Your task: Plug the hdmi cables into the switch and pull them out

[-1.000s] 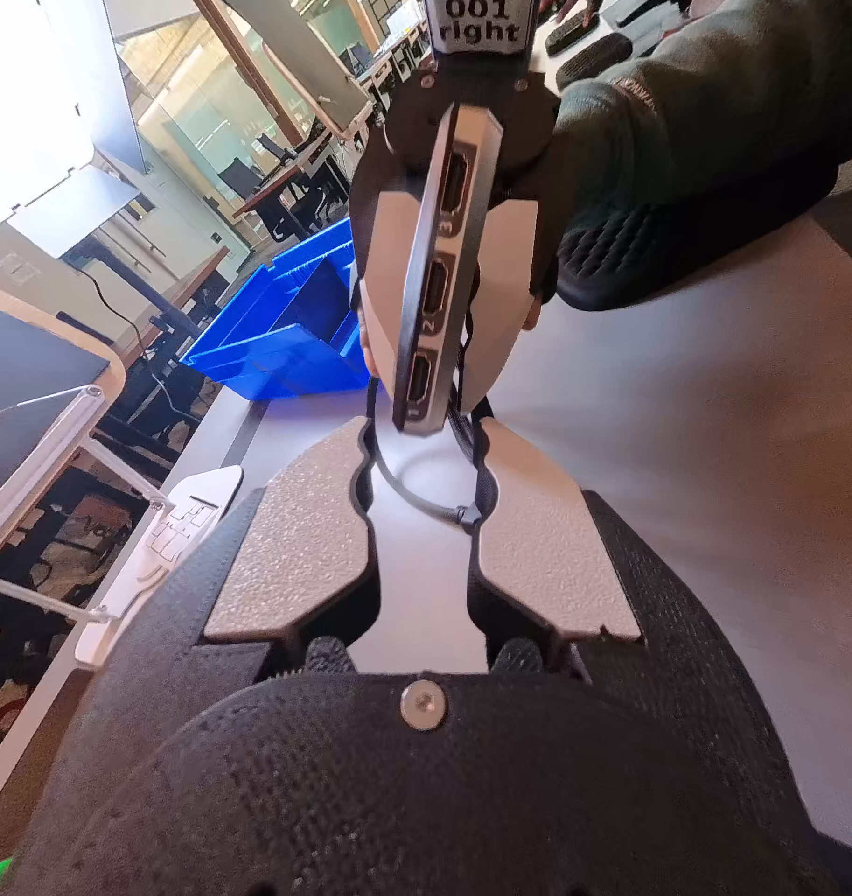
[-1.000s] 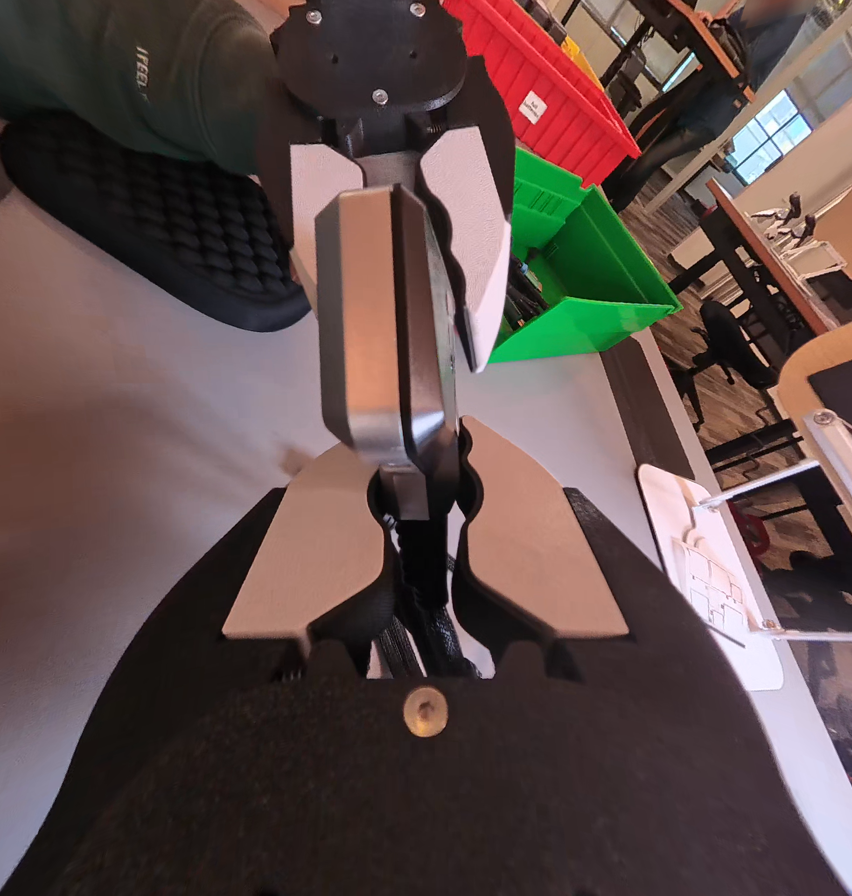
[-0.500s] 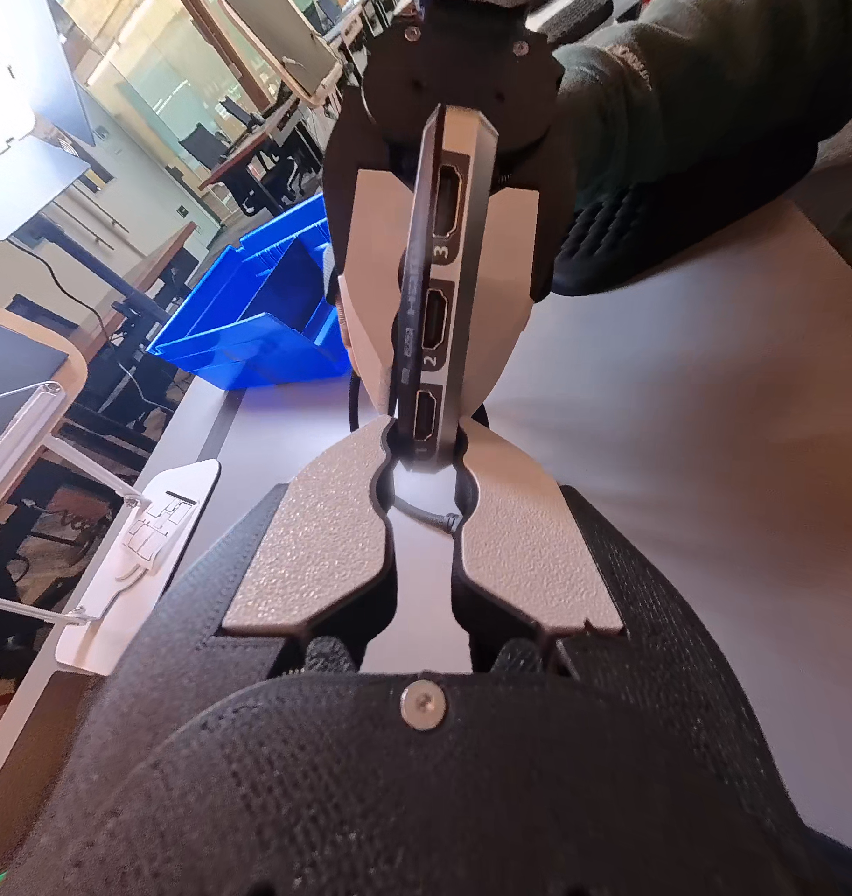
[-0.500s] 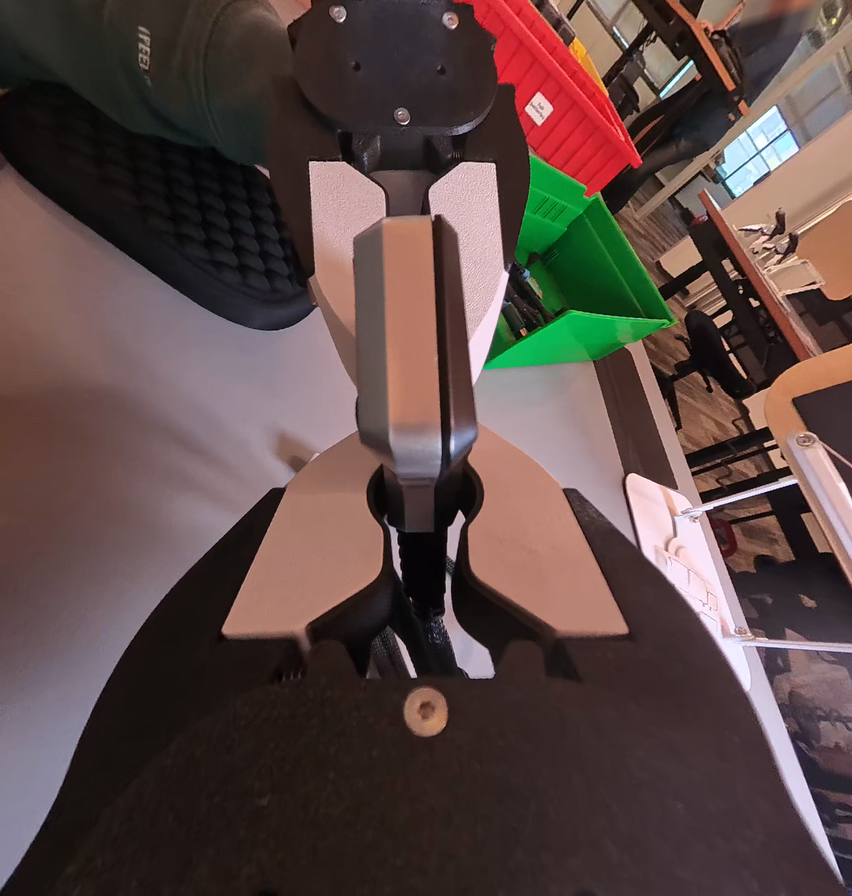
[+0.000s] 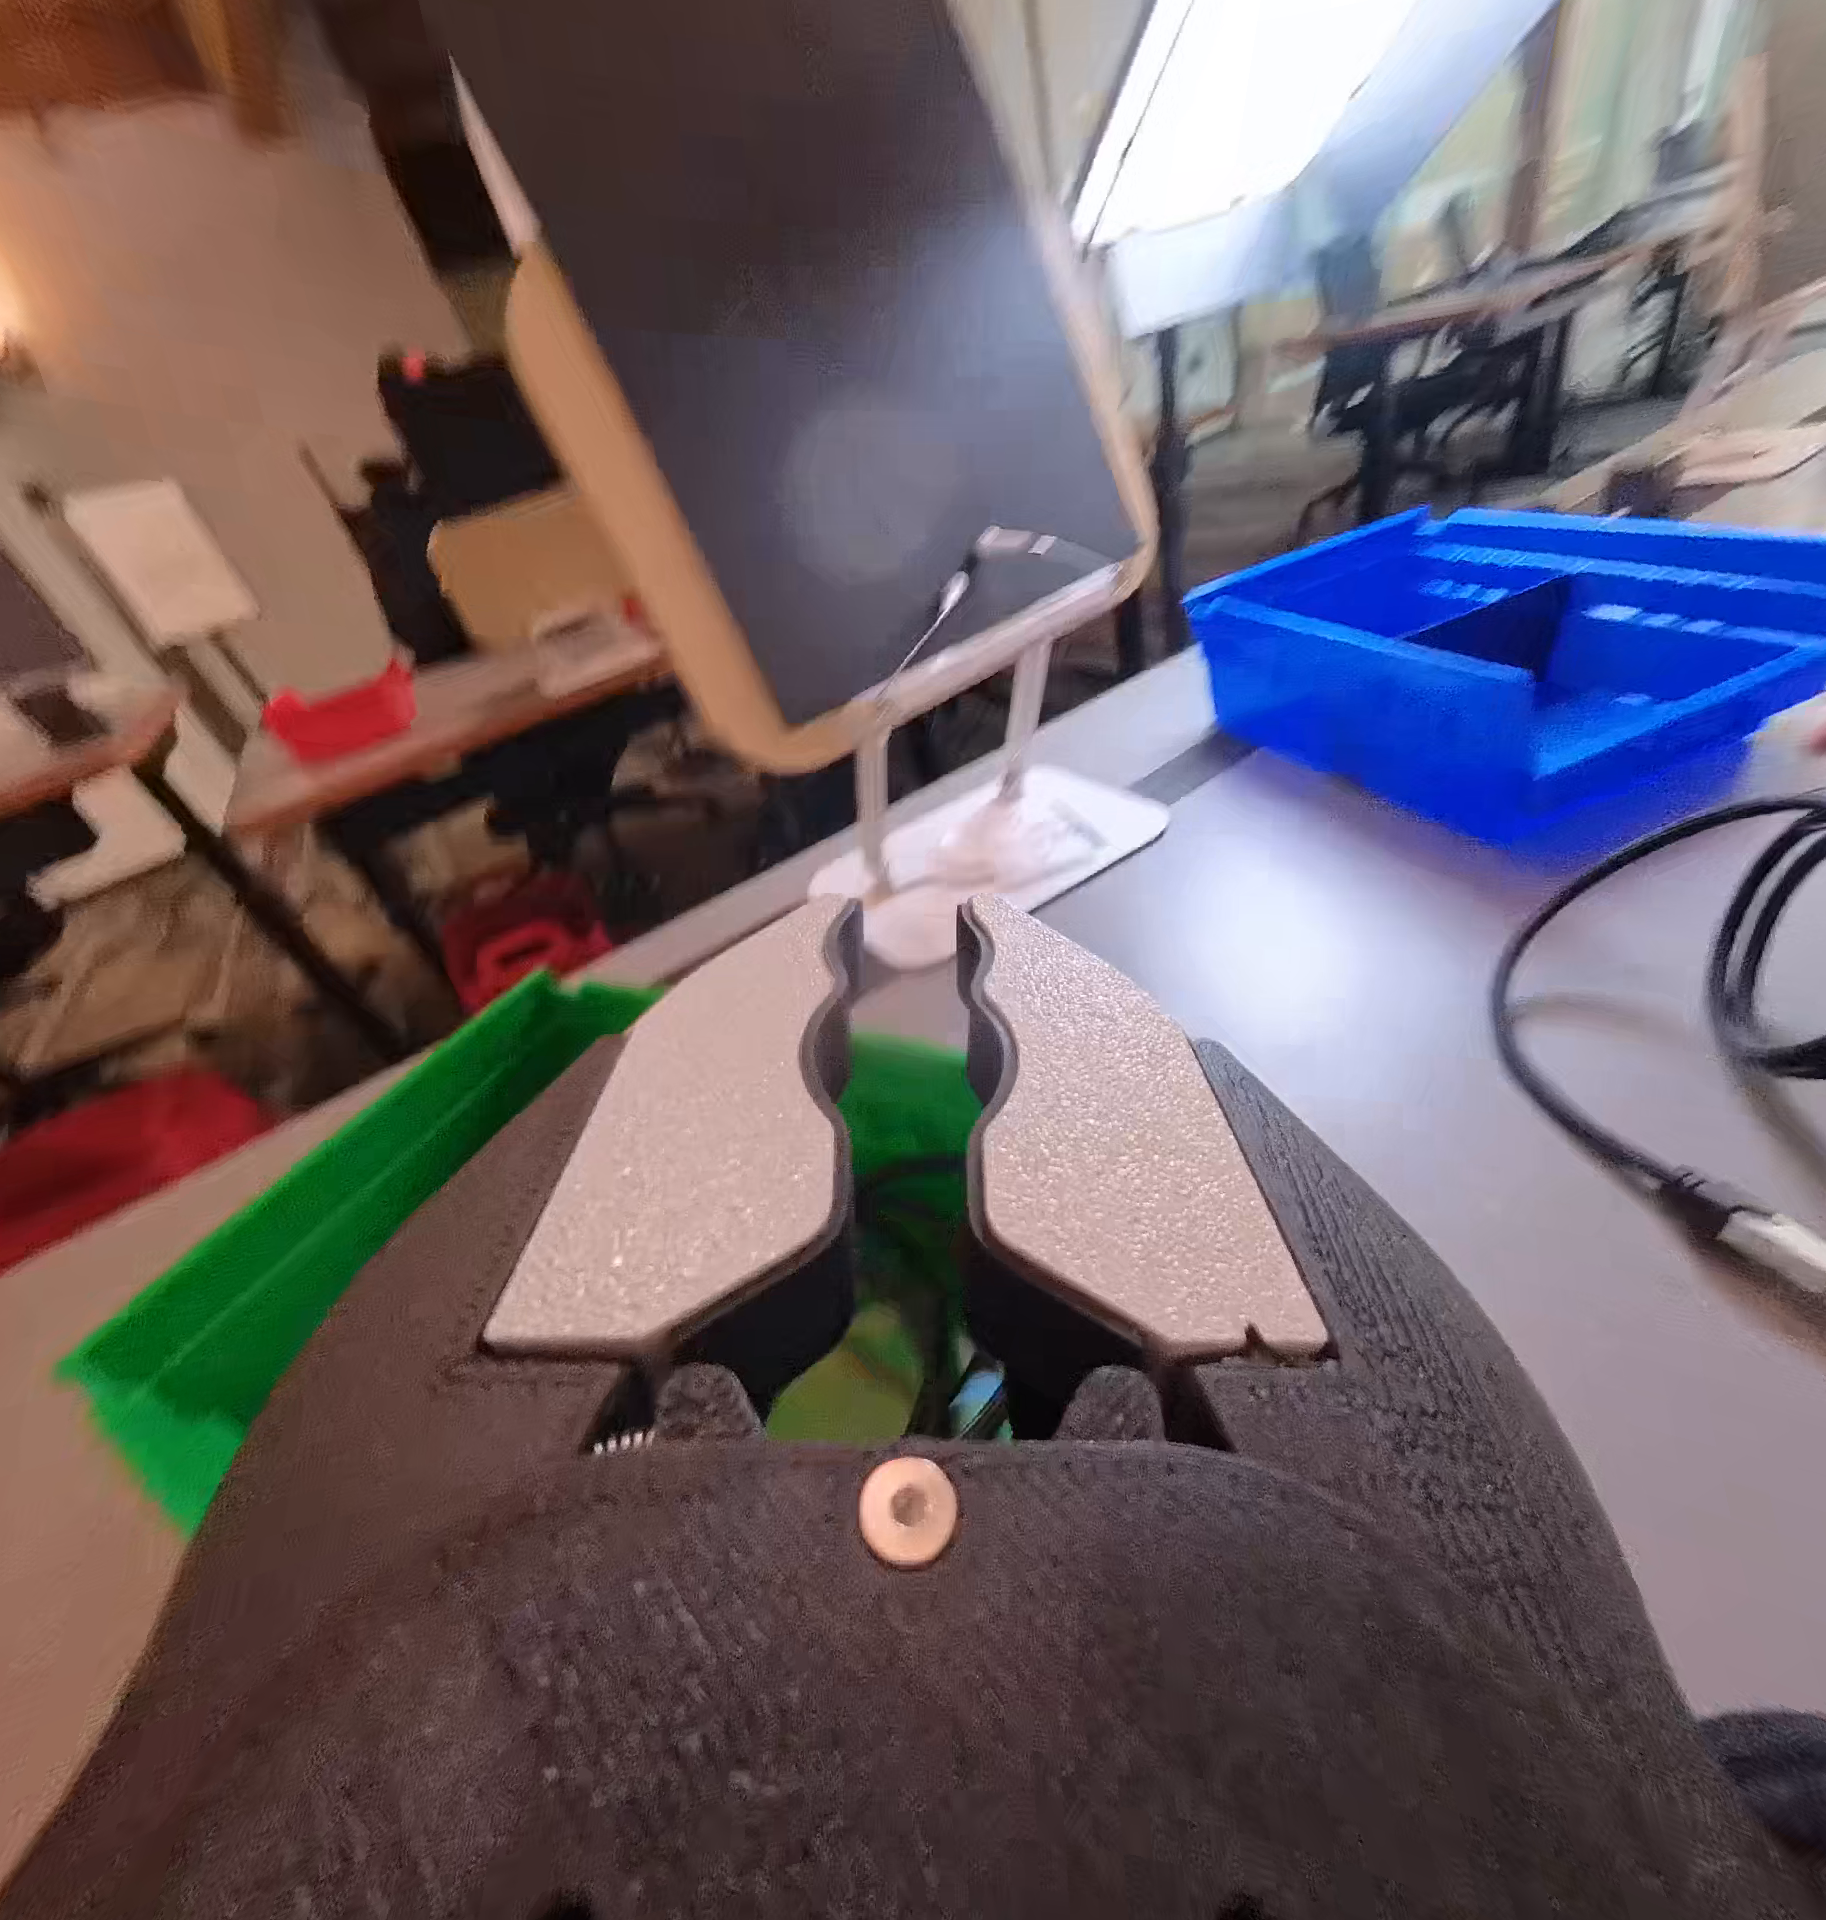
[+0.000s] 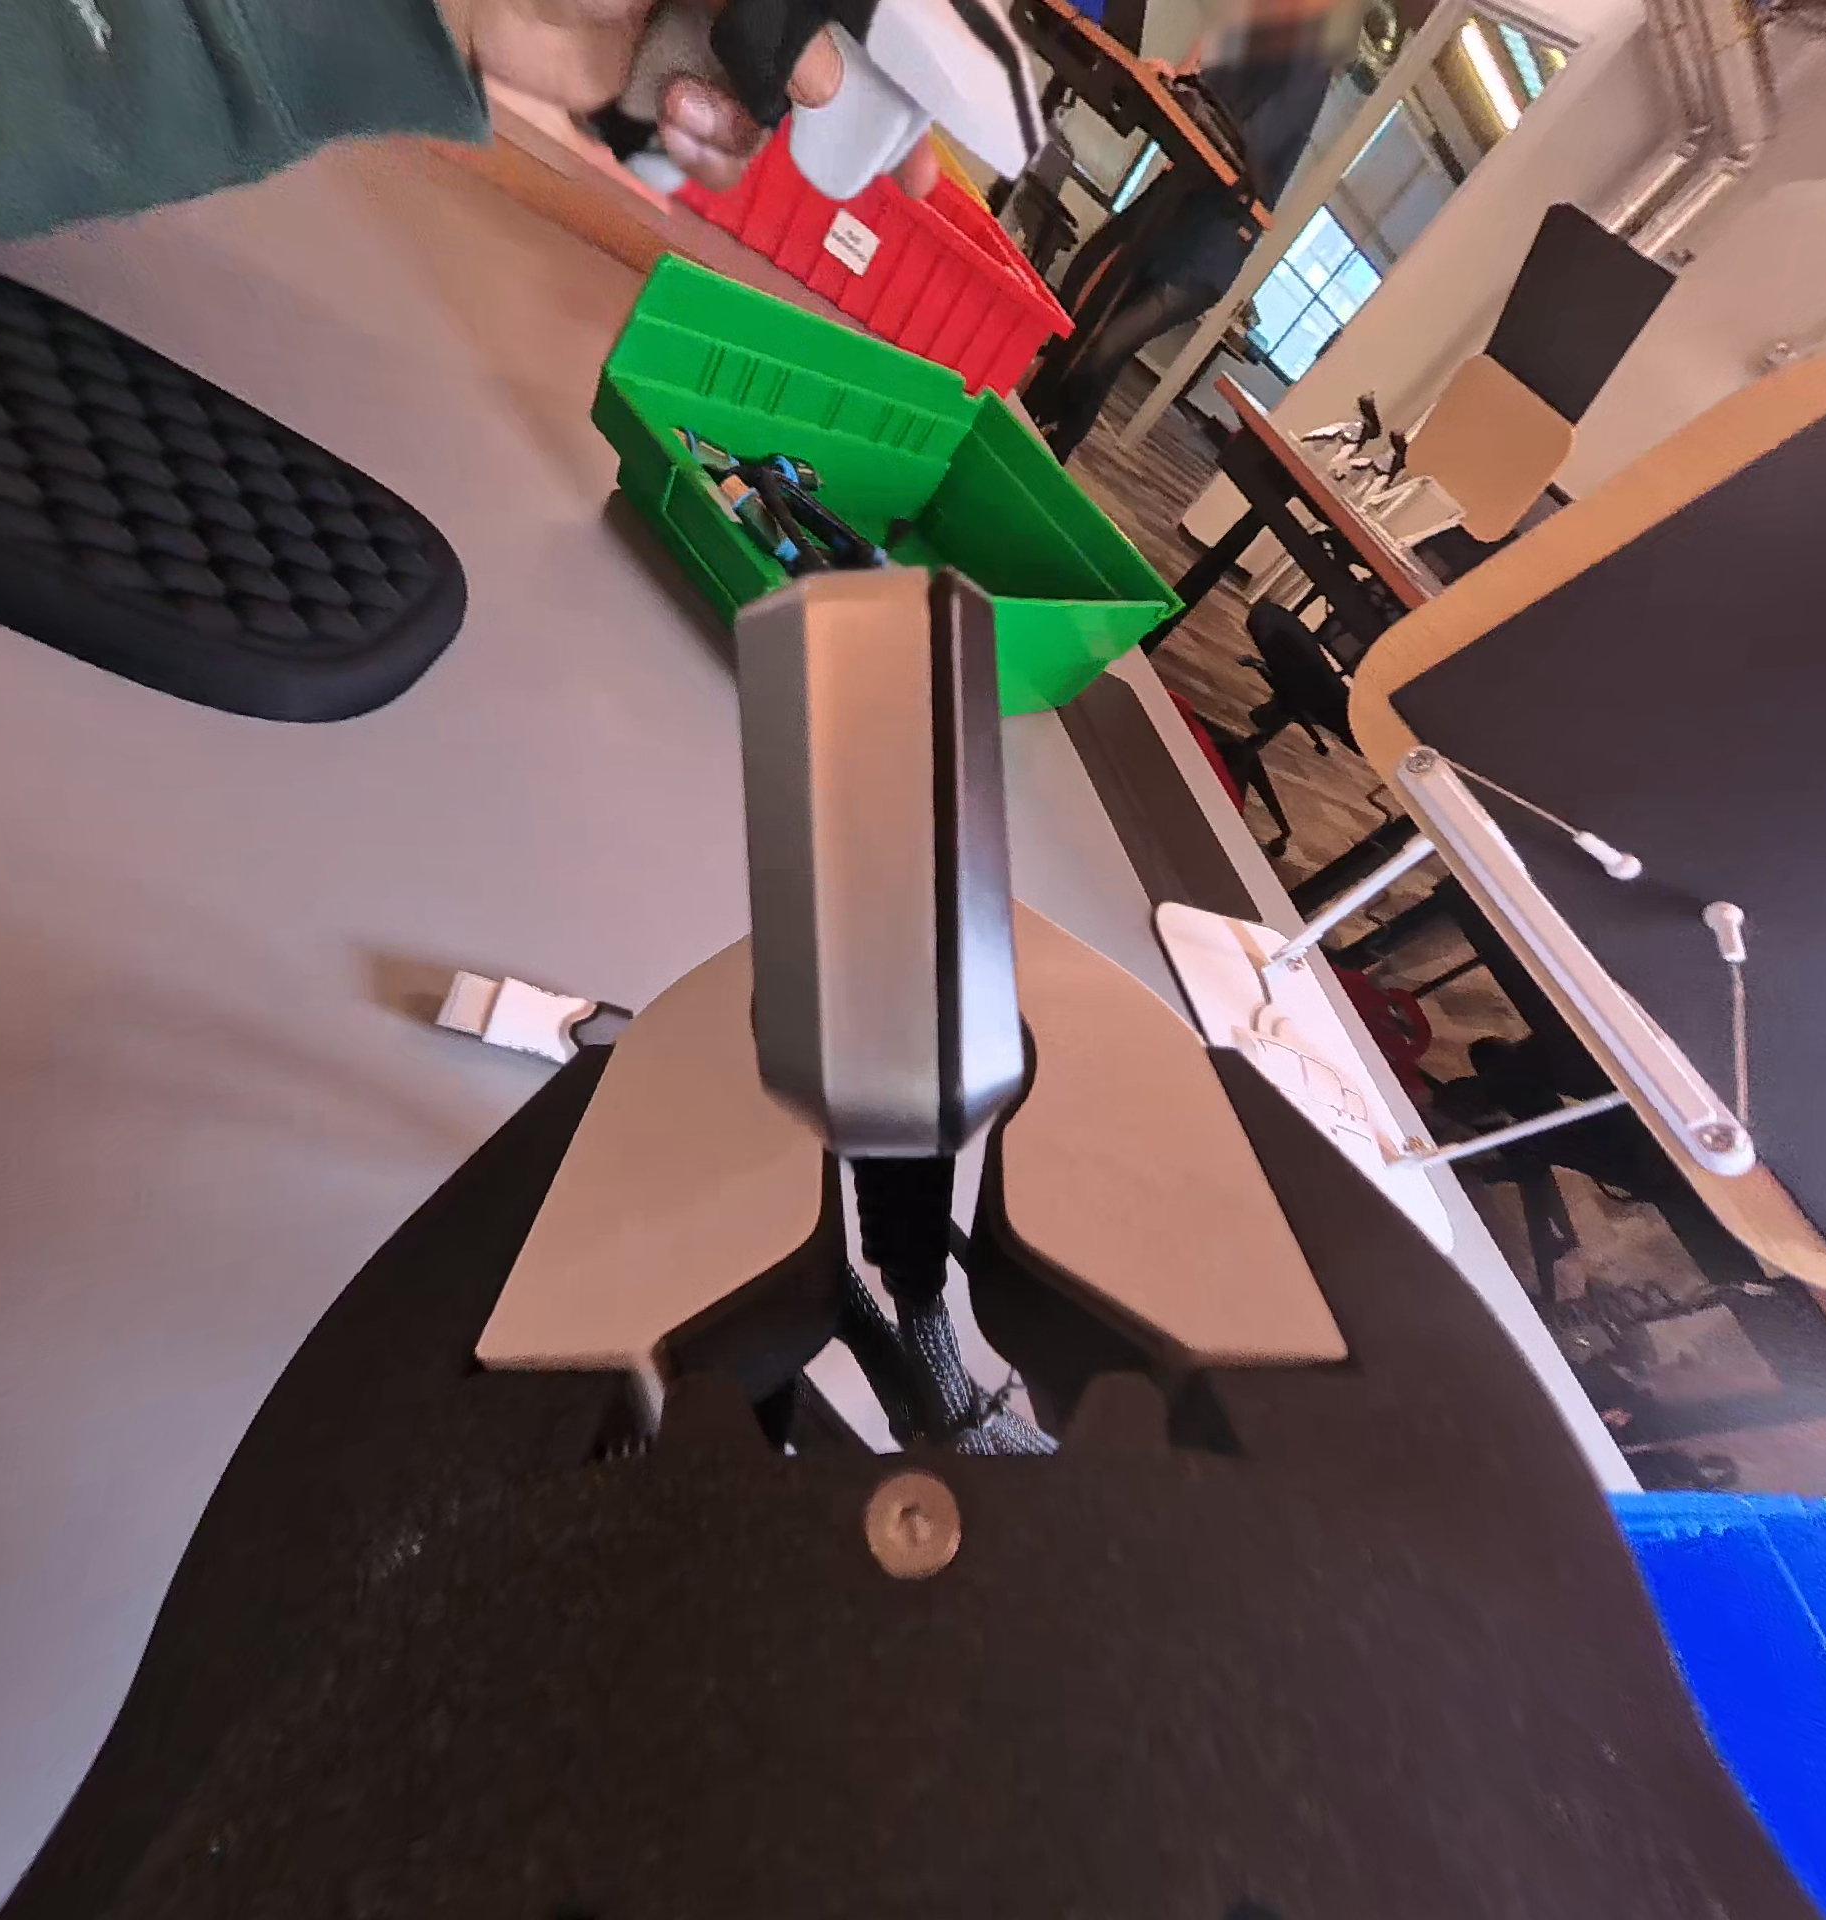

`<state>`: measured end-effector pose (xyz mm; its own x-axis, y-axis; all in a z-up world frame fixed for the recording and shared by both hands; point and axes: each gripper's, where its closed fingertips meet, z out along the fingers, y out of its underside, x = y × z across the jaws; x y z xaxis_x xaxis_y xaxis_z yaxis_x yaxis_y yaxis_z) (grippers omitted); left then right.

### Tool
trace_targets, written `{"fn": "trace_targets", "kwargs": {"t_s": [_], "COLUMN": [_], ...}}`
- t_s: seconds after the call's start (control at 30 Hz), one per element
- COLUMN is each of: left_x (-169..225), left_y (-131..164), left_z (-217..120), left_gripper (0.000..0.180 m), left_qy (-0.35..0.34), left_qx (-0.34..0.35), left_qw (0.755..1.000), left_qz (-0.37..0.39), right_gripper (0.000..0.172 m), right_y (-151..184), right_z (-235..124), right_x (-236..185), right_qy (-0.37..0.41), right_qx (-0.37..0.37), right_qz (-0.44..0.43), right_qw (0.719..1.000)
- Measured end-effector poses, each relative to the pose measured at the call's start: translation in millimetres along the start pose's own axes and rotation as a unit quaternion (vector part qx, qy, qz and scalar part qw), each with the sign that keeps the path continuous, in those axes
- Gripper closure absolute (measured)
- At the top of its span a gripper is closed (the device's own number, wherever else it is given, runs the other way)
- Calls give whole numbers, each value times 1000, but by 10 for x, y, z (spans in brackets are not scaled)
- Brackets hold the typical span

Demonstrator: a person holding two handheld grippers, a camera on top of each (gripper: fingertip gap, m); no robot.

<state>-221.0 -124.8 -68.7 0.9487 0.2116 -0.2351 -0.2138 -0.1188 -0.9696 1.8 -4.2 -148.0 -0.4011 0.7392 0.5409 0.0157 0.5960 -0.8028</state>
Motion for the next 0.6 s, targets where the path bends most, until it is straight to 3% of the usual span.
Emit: {"fn": "trace_targets", "kwargs": {"t_s": [0.13, 0.33, 0.47, 0.6], "left_x": [-400, -469, -703, -780], "left_y": [451, 1154, 1597, 1965], "left_z": [60, 228, 254, 261], "left_gripper": [160, 159, 154, 145], "left_qy": [-12, 17, 5, 28], "left_qx": [-126, -305, -477, -588], "left_qw": [992, 952, 879, 808], "left_qz": [-3, 2, 21, -19], "right_gripper": [149, 147, 147, 151], "right_y": [74, 132, 166, 154], "right_z": [-59, -132, -96, -107], "right_x": [53, 110, 96, 60], "right_qy": [25, 49, 45, 47], "right_qx": [-10, -17, -21, -27], "right_qz": [-12, -19, -17, -32], "right_qw": [1000, 998, 999, 998]}}
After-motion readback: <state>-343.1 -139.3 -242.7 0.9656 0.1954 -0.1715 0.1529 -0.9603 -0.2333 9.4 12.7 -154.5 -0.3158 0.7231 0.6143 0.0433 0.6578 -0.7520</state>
